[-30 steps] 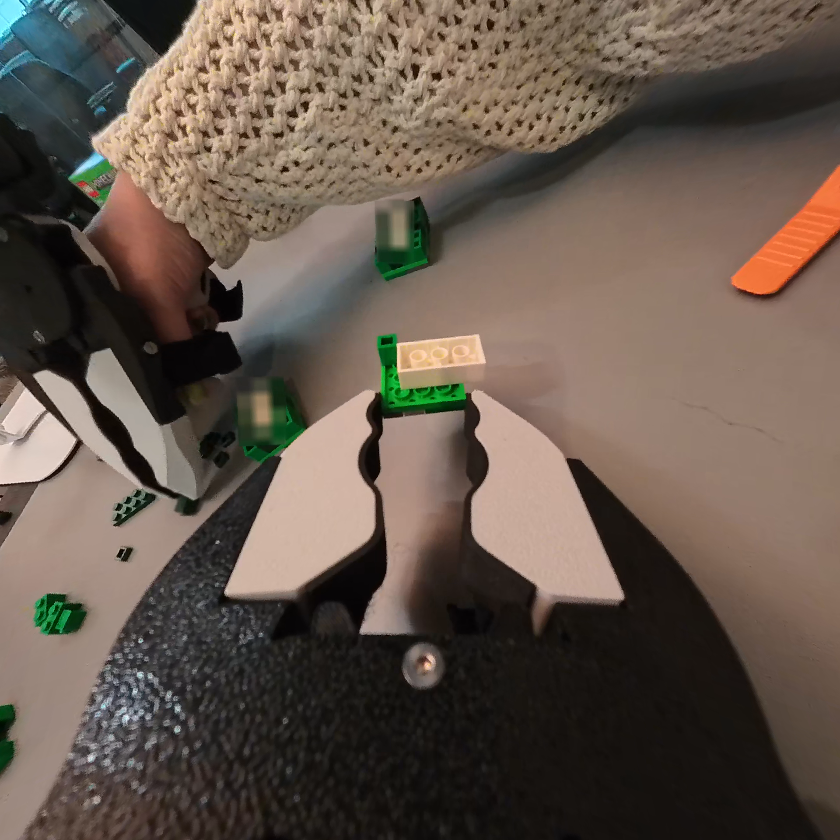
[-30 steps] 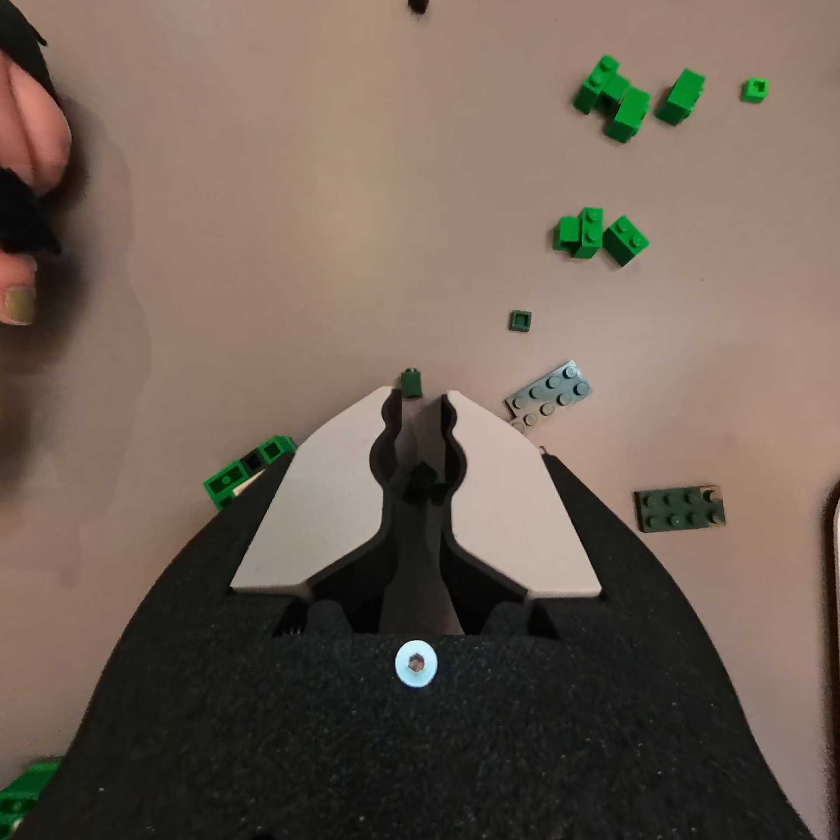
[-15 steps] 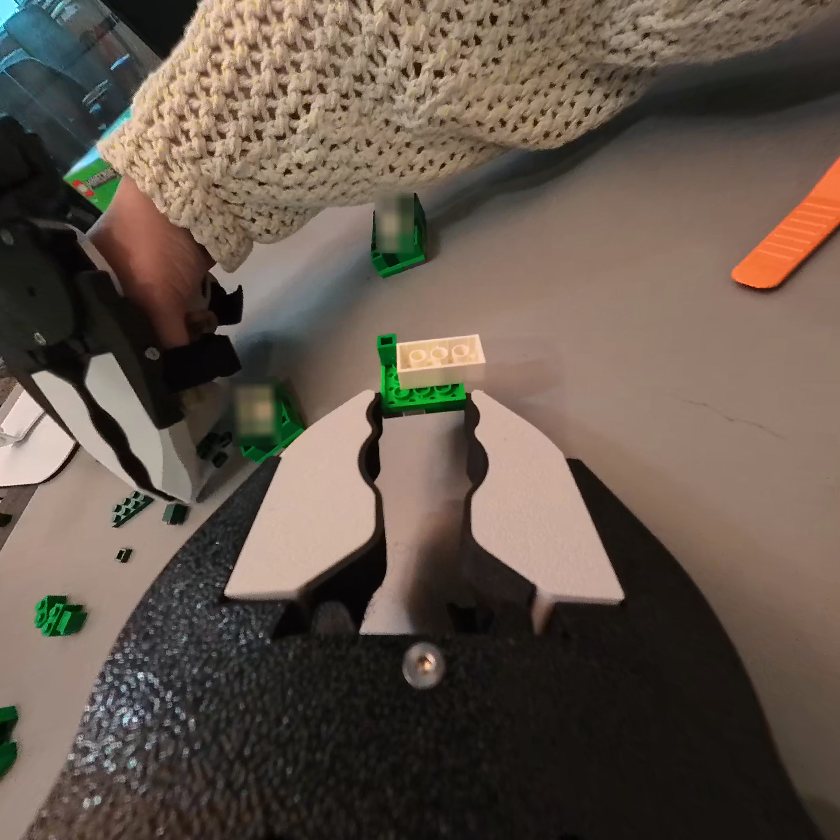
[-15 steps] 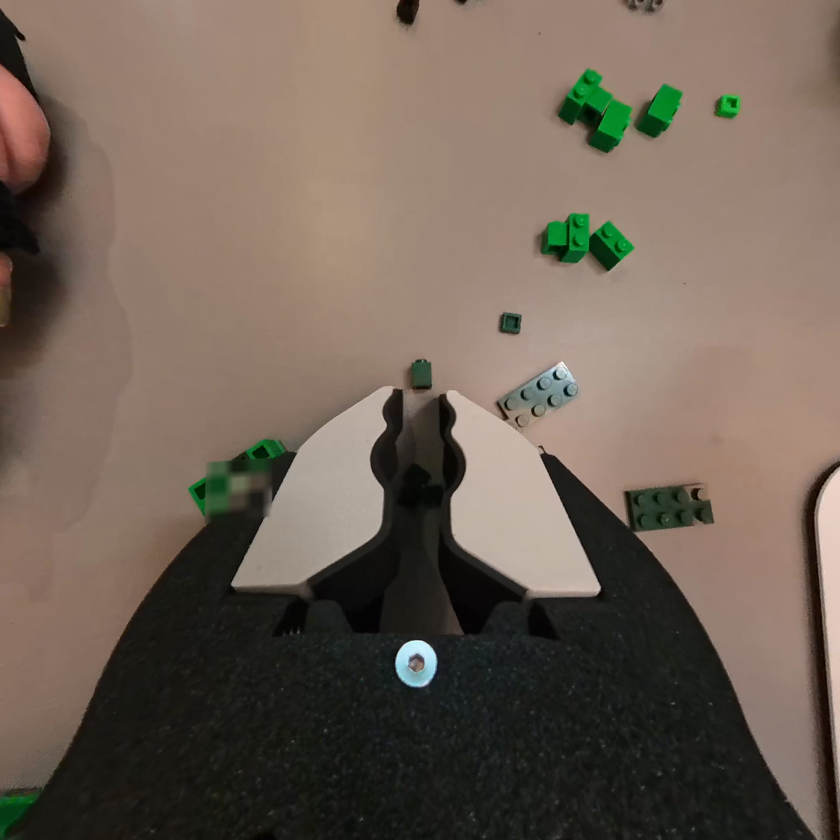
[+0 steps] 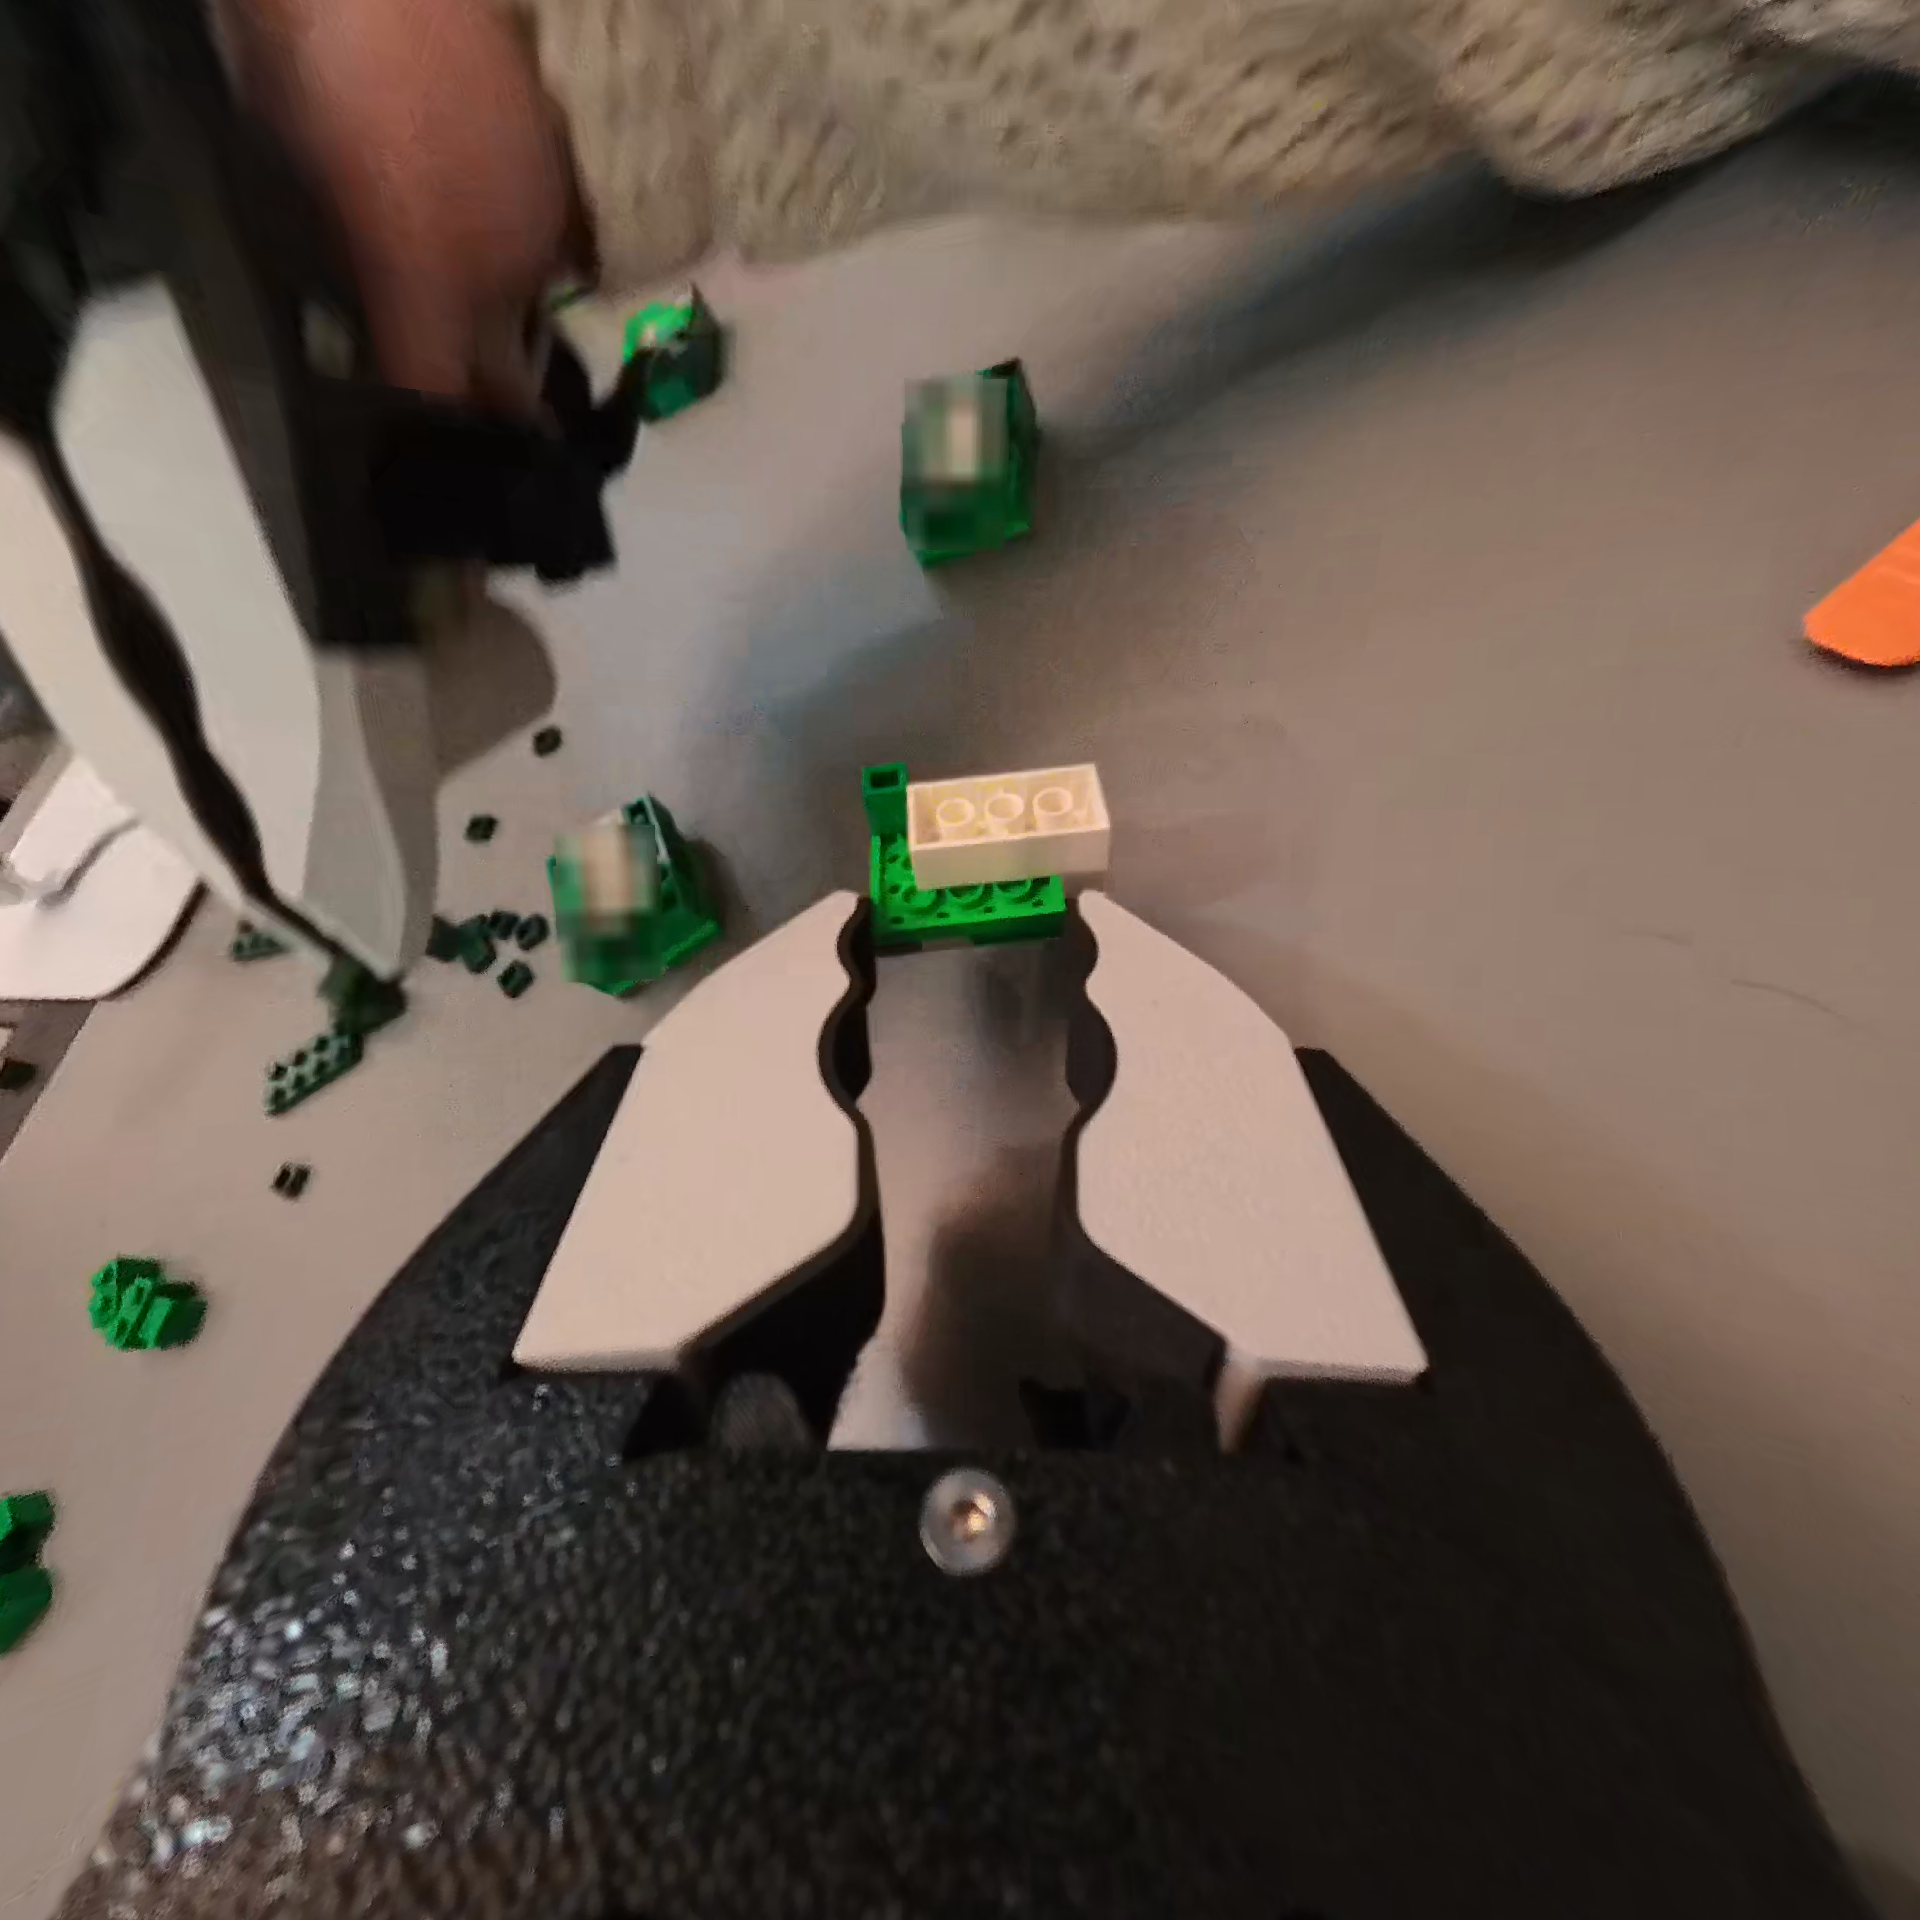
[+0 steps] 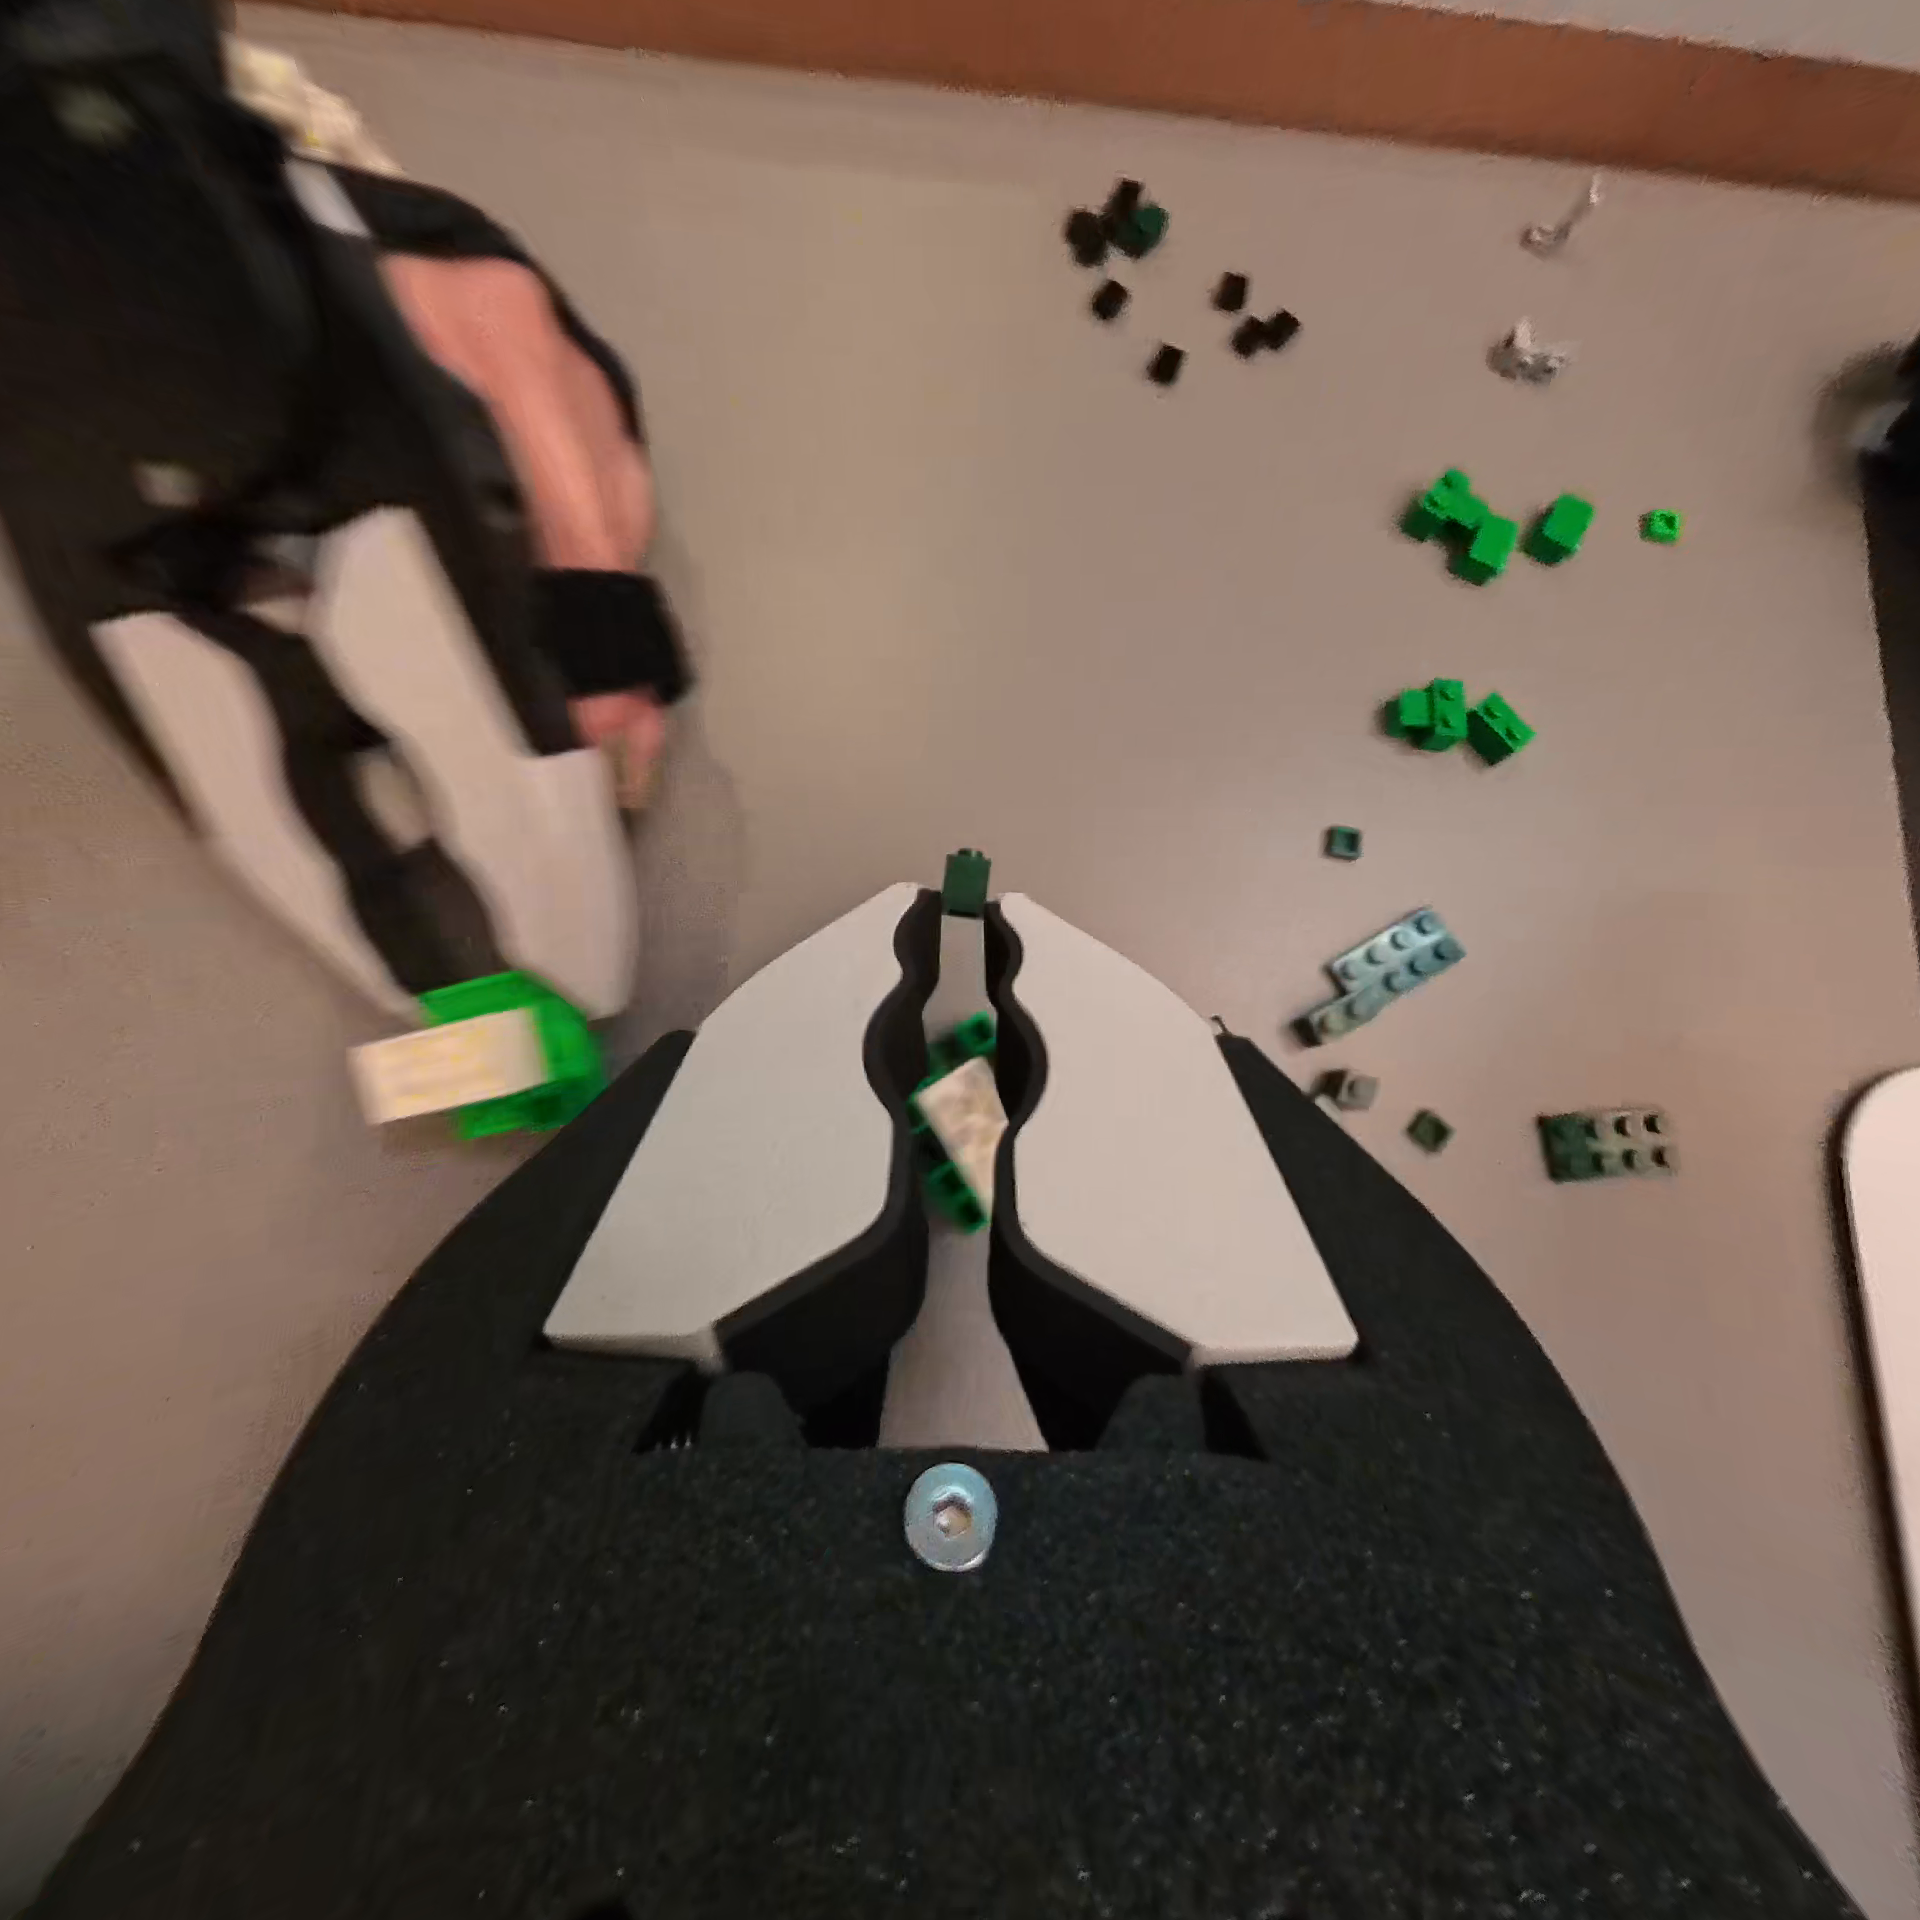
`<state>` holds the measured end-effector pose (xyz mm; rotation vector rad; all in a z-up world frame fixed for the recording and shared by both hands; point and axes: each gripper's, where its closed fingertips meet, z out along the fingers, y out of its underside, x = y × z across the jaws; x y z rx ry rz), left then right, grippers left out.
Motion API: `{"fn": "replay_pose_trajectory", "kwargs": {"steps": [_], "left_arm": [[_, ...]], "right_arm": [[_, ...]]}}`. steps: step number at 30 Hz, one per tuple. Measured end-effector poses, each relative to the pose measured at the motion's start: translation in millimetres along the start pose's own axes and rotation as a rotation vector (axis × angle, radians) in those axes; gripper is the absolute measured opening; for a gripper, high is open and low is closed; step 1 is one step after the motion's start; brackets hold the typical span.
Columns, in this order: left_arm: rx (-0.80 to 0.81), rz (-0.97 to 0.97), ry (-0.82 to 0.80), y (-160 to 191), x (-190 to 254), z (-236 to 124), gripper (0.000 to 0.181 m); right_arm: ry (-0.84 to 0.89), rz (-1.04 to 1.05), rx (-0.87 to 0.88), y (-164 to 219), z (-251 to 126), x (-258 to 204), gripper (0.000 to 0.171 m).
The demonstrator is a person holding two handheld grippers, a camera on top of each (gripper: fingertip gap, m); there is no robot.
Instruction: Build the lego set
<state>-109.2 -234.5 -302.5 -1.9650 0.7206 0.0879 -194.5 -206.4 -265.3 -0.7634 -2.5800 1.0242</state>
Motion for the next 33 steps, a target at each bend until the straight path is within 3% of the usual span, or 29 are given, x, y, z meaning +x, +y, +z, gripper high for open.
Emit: {"fn": "replay_pose_trajectory", "kwargs": {"steps": [6, 12, 23, 33], "left_arm": [[-0.051, 0.014, -0.004, 6, 2, 3, 0.034], [-0.032, 0.05, -0.004, 3, 5, 4, 0.034], [-0.041, 0.09, -0.016, 2, 7, 4, 0.034], [-0.021, 0.072, -0.004, 0, 8, 4, 0.034]], "right_arm": [[0.056, -0.12, -0.218, 17, -26, -66, 0.008], [0.115, -0.231, -0.464, 42, -19, -81, 0.008], [0.03, -0.294, -0.621, 44, -10, -88, 0.008], [0.001, -0.272, -0.605, 46, -10, -90, 0.015]]}}
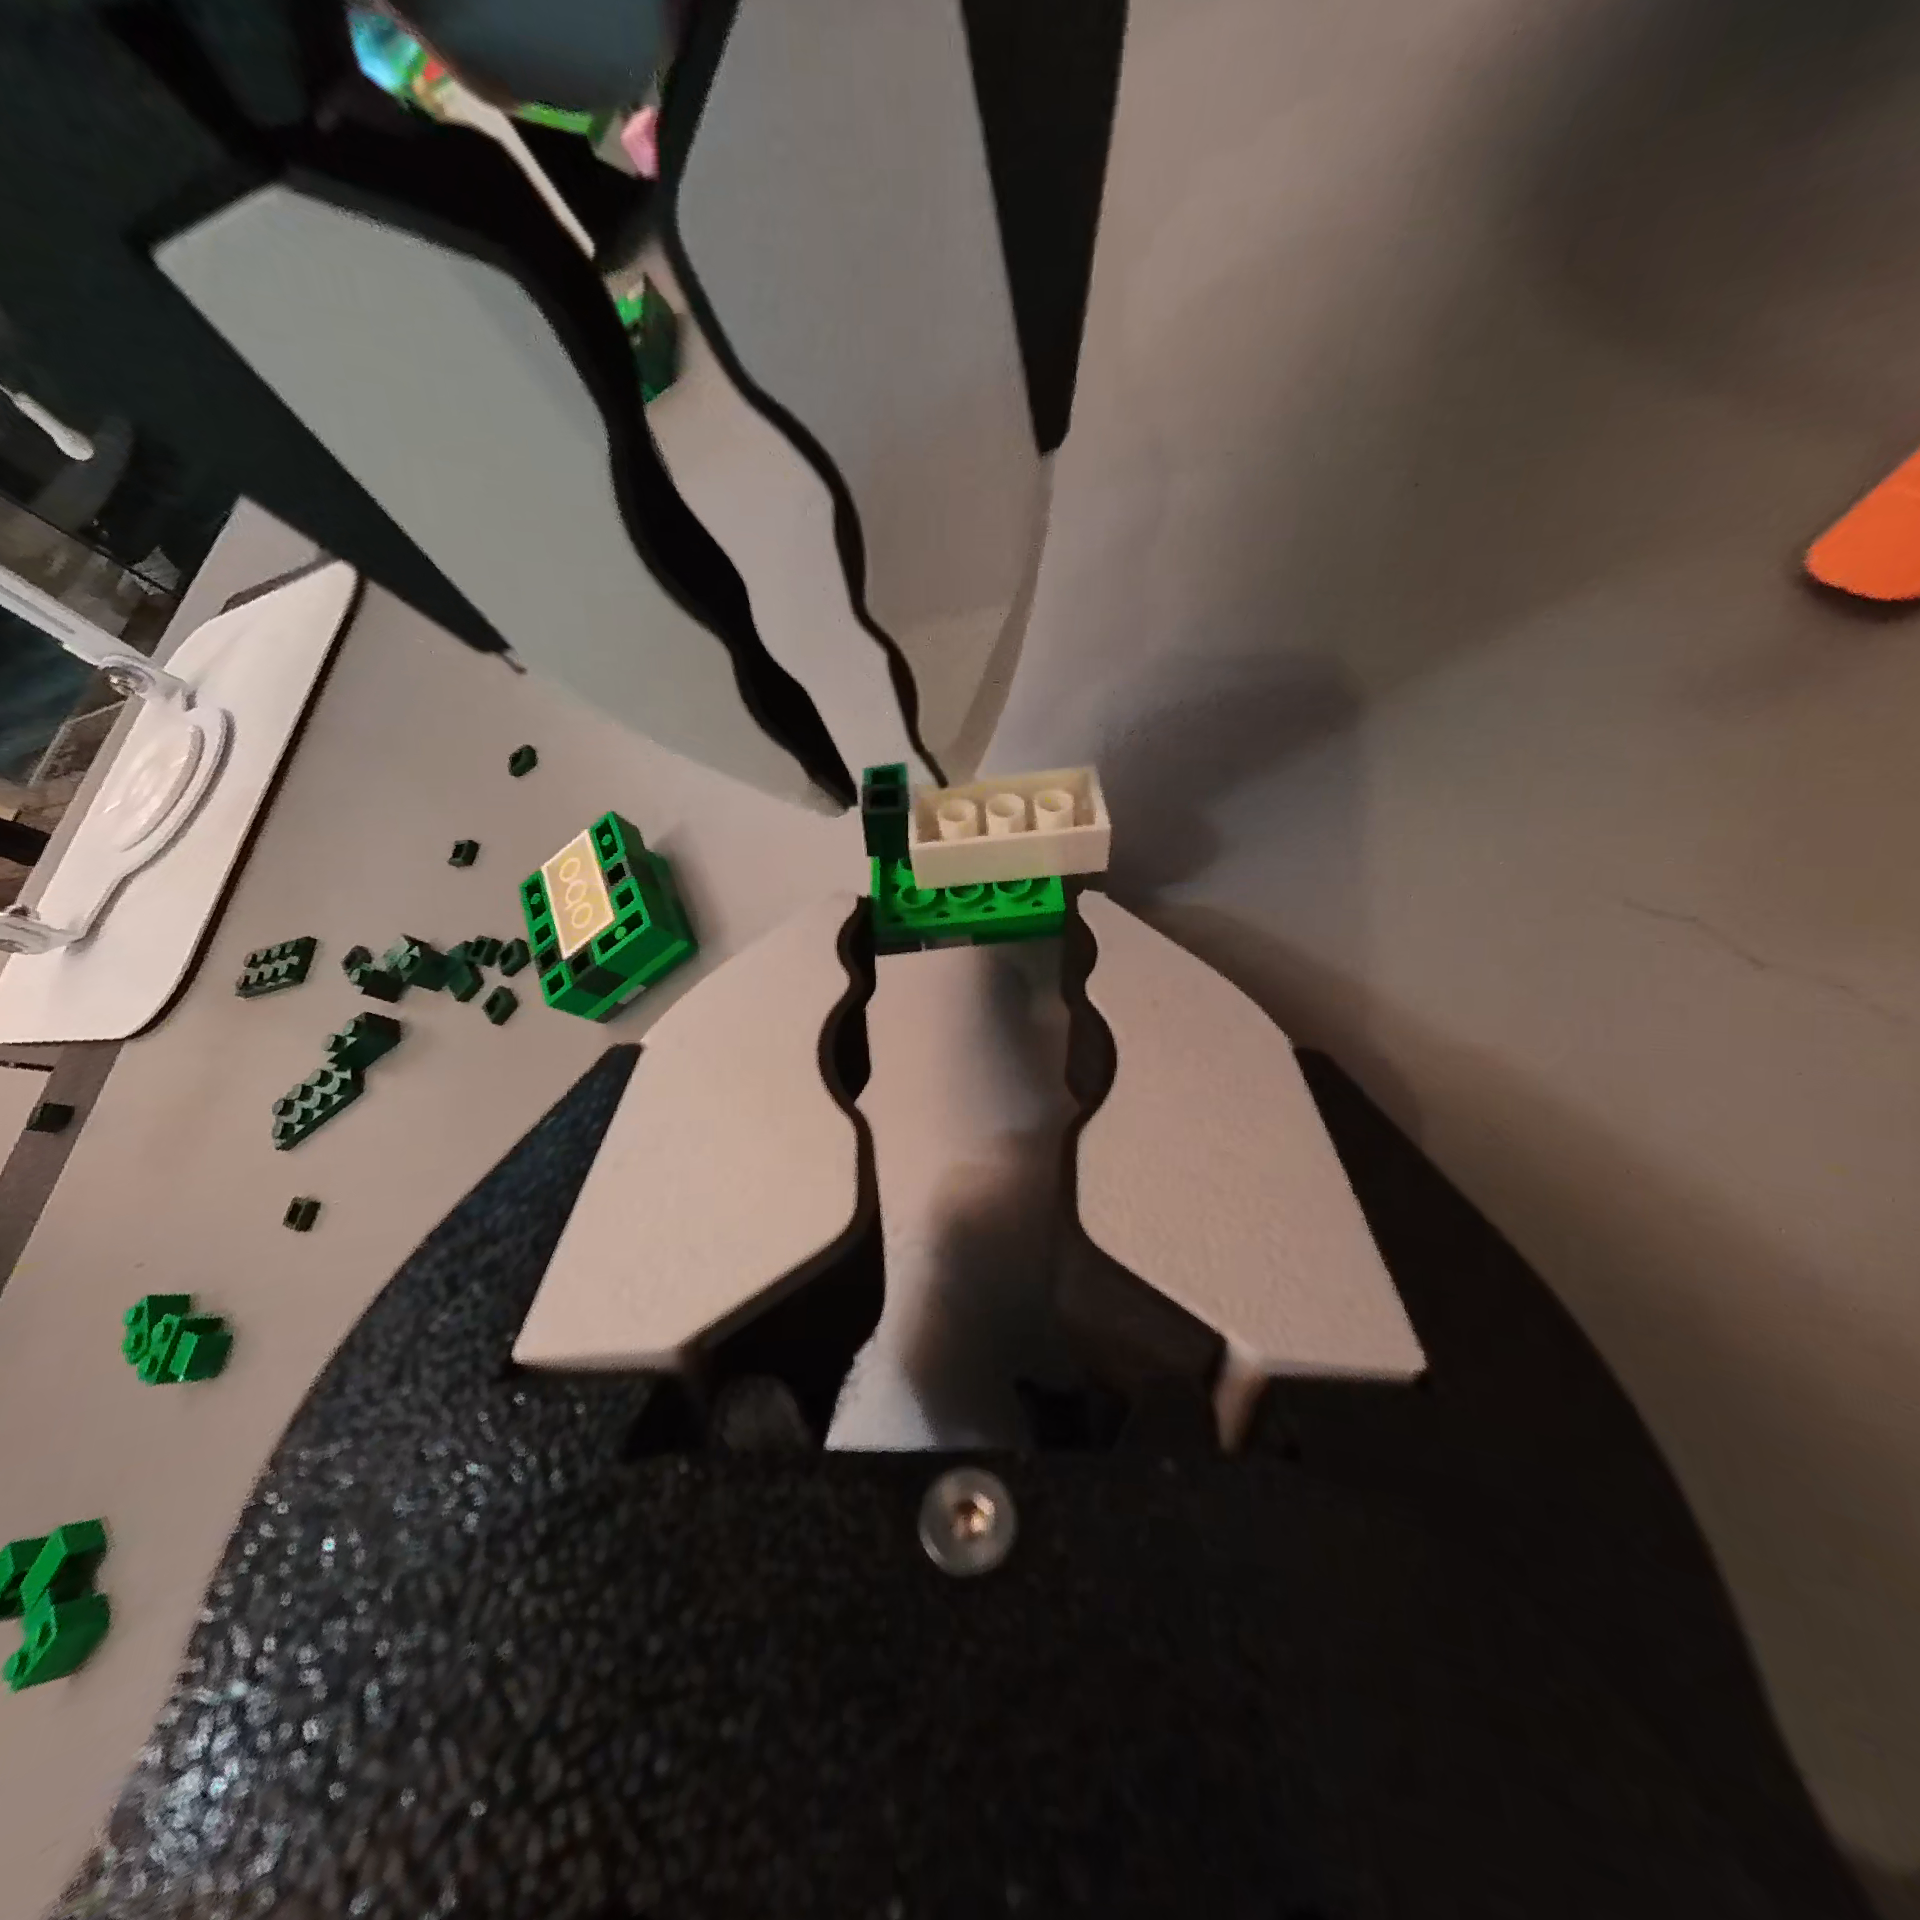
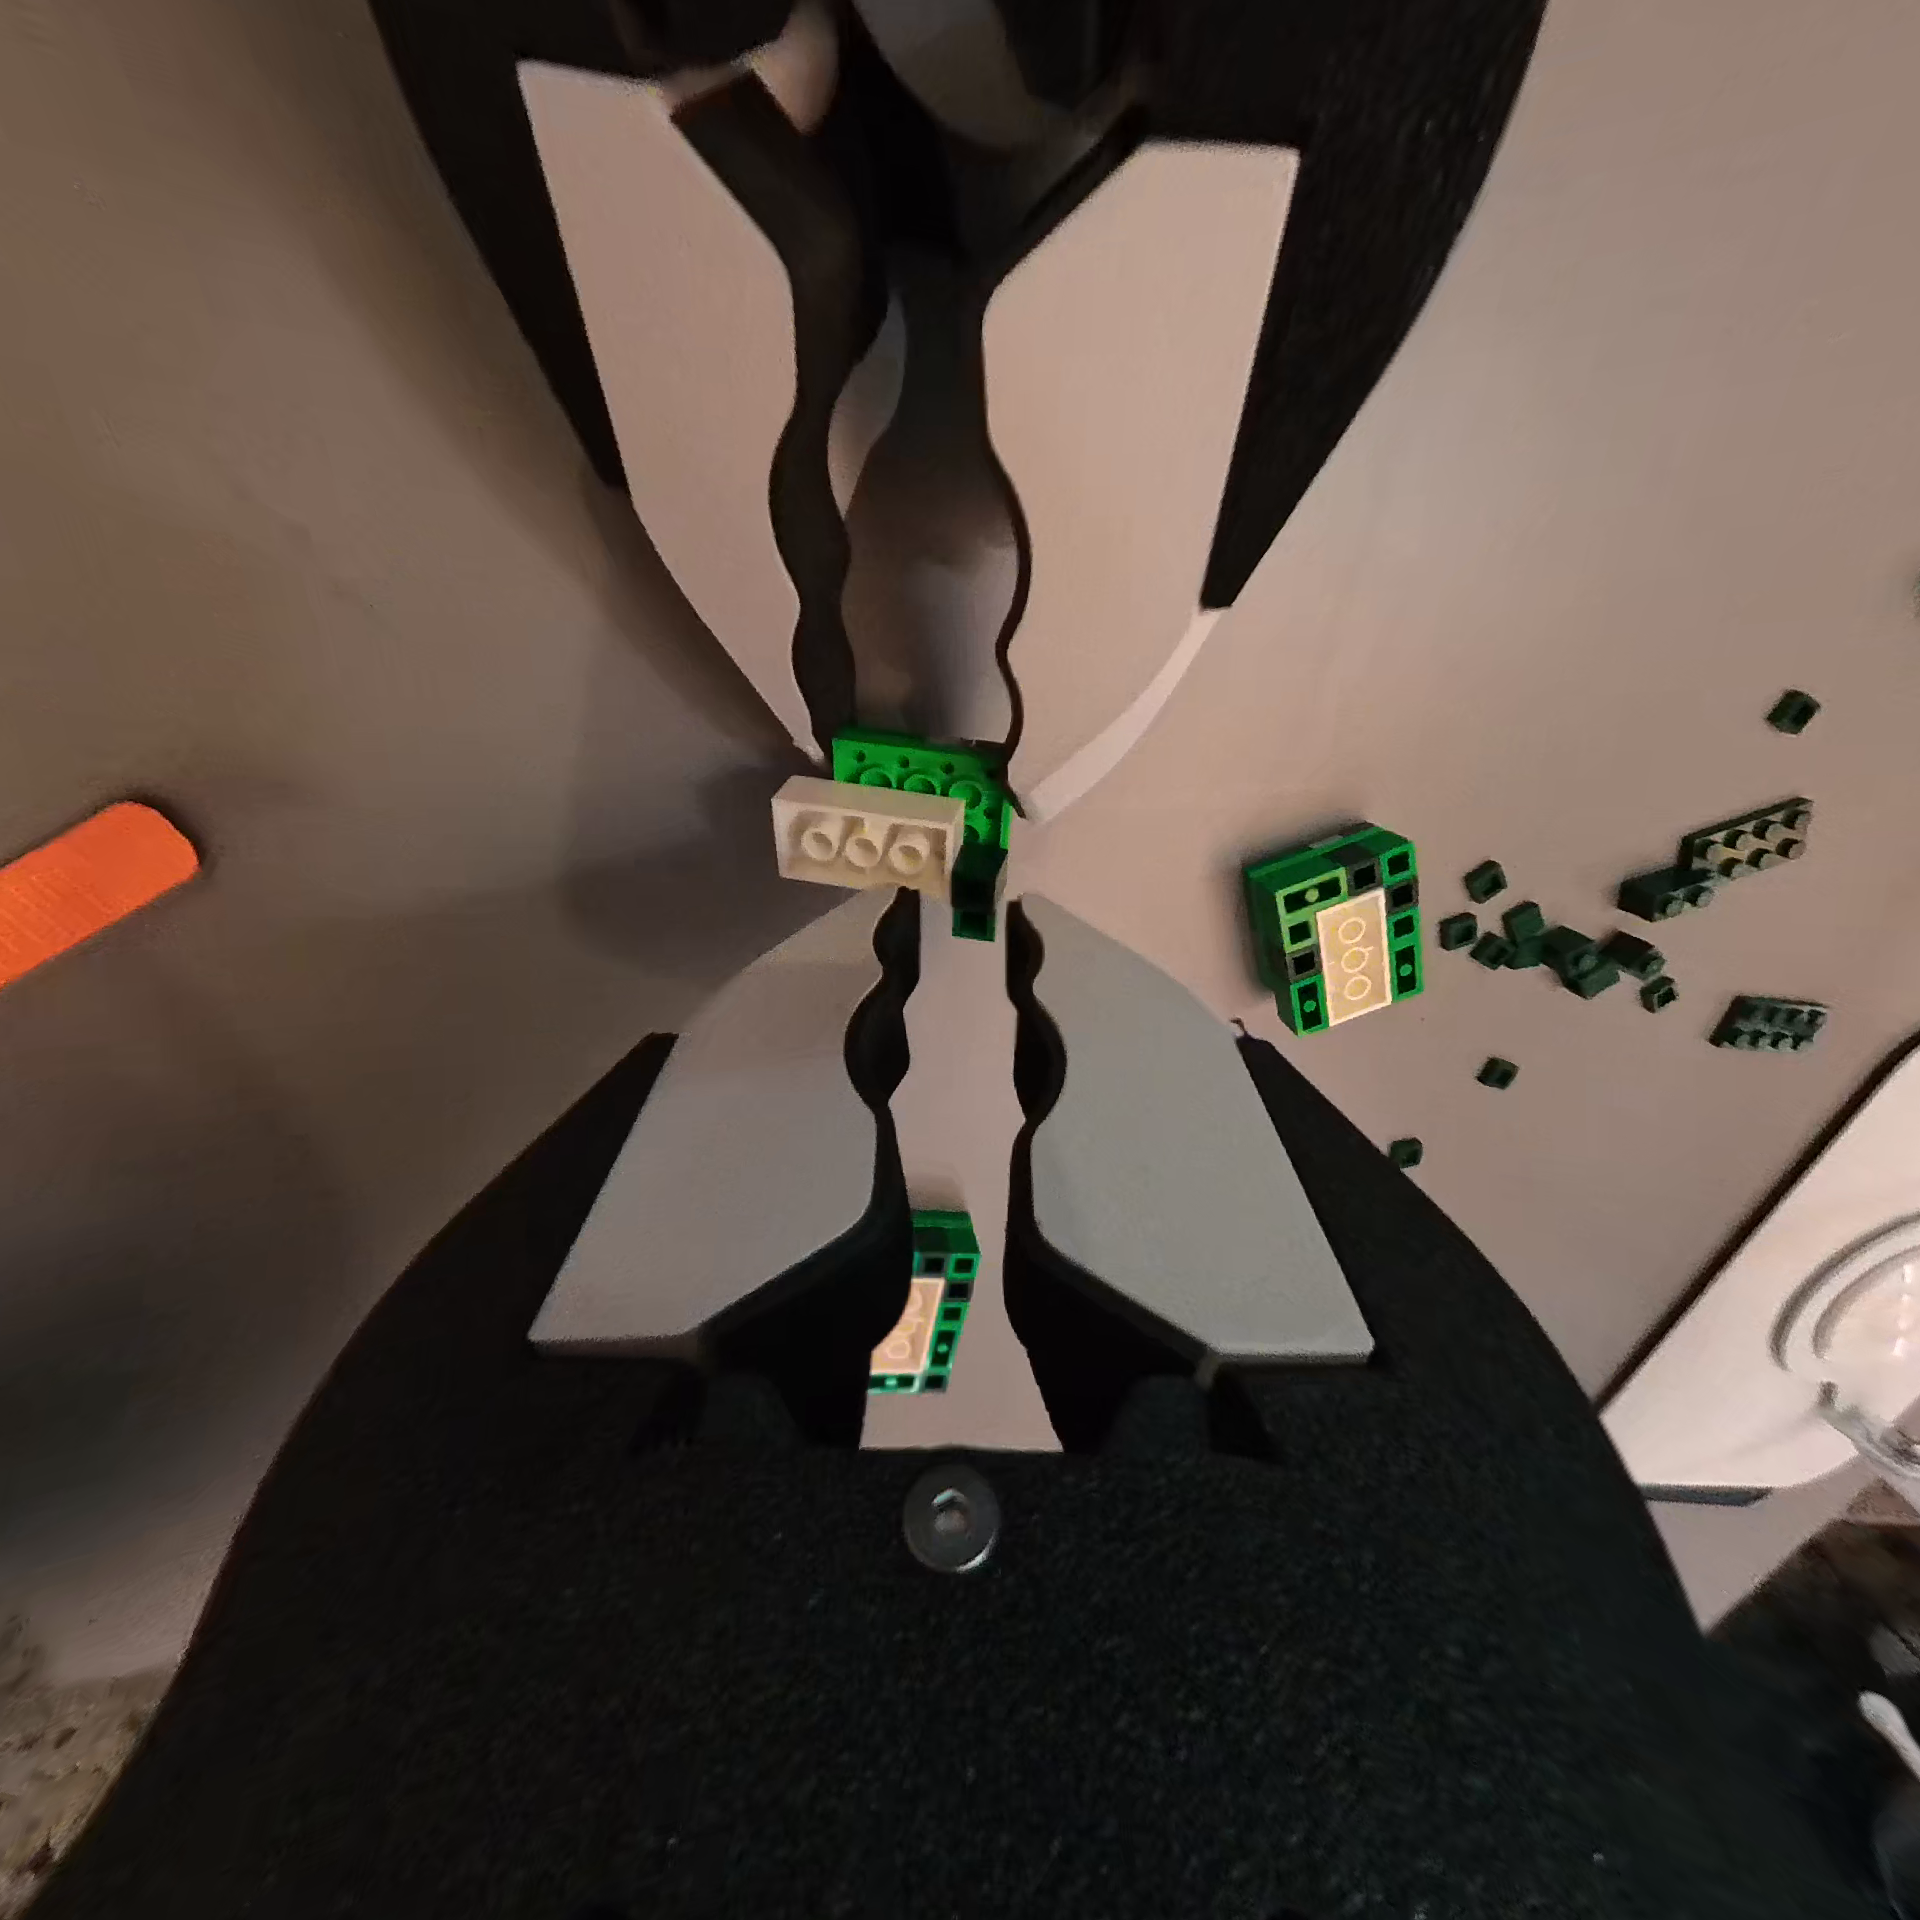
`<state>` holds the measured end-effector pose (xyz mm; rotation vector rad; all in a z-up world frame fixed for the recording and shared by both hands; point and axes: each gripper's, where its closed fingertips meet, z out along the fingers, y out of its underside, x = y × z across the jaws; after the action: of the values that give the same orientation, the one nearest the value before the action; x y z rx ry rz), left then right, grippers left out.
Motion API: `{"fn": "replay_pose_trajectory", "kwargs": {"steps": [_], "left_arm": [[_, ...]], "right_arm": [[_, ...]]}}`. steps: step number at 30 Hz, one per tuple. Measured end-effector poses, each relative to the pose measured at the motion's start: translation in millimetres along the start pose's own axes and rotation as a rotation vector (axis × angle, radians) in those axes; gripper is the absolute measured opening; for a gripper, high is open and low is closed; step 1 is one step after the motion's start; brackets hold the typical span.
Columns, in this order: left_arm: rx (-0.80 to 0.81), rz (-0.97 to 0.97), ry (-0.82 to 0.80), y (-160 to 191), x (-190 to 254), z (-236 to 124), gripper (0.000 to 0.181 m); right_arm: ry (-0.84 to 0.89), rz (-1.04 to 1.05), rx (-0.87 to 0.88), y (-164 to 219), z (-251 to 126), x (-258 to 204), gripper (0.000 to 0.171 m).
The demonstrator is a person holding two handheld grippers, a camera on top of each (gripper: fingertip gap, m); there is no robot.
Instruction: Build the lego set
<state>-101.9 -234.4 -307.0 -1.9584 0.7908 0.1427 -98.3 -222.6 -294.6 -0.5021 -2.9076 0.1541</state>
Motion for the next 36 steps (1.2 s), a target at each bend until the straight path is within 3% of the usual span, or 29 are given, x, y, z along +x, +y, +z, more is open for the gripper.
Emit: {"fn": "replay_pose_trajectory", "kwargs": {"steps": [9, 11, 15, 17, 19, 22, 25, 30, 36], "left_arm": [[0.034, 0.051, 0.006, -4, 3, -1, 0.034], [0.038, 0.051, 0.011, -5, 4, -1, 0.034], [0.097, -0.022, -0.016, -12, -5, -7, 0.034], [0.154, -0.046, -0.09, -19, -18, -14, 0.034], [0.208, -0.017, -0.163, -28, -27, -23, 0.034], [0.252, 0.036, -0.223, -36, -30, -29, 0.034], [0.267, 0.081, -0.228, -41, -25, -29, 0.034], [0.295, 0.112, -0.194, -47, -14, -28, 0.034], [0.293, 0.118, -0.179, -48, -10, -26, 0.034]], "right_arm": [[0.059, 0.123, 0.347, -2, -14, 2, 0.016], [0.103, 0.099, 0.431, -1, -15, 0, 0.024], [0.379, -0.006, 0.518, 6, -25, 6, 0.039], [0.512, -0.034, 0.523, 10, -29, 7, 0.032], [0.366, 0.203, 0.636, 6, -24, 0, 0.032], [0.036, 0.606, 0.995, -8, -39, -1, 0.036], [-0.246, 0.869, 1.162, -13, -50, 5, 0.055], [-0.486, 0.939, 1.216, -26, -56, -2, 0.051], [-0.586, 0.95, 1.219, -28, -56, -5, 0.034]]}}
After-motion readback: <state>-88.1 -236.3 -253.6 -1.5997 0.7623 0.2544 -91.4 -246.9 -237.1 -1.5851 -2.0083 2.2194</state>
